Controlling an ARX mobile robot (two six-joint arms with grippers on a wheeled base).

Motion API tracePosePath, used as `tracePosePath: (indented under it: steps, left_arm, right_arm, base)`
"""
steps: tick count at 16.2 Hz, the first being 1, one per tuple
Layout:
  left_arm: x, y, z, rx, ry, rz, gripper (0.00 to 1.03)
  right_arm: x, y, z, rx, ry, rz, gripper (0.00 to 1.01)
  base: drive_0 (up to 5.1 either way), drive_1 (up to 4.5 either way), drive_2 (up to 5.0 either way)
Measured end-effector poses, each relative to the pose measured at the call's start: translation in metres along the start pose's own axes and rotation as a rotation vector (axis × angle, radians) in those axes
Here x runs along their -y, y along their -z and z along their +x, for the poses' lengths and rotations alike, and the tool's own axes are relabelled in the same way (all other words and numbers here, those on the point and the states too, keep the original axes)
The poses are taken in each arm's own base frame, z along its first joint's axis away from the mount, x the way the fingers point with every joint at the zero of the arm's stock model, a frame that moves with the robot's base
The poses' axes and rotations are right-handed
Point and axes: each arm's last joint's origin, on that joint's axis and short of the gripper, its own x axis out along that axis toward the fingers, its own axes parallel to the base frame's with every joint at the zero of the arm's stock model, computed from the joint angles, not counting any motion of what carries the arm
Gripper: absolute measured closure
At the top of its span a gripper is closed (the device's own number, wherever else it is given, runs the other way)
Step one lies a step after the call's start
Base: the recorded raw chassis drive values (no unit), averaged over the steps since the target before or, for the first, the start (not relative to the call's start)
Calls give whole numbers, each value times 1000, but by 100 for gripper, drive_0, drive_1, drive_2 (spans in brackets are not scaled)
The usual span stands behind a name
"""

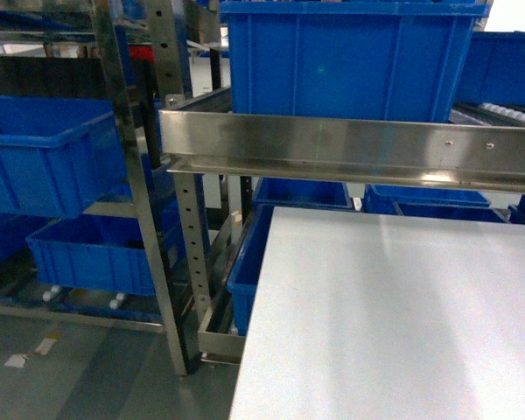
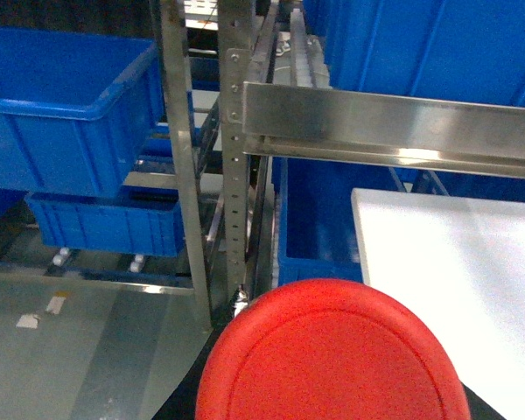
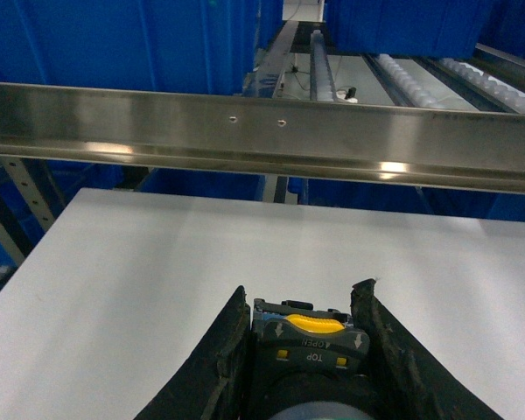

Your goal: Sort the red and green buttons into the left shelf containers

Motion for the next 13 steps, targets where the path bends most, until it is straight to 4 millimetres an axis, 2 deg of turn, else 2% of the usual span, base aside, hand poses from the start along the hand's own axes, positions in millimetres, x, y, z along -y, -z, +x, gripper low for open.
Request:
tracePosePath:
  steps: [13]
  left_arm:
    - [0,0,0,-1,0,0,79]
  right_arm:
    - [0,0,0,-1,-3,0,72]
  base:
    - [-496,269,212]
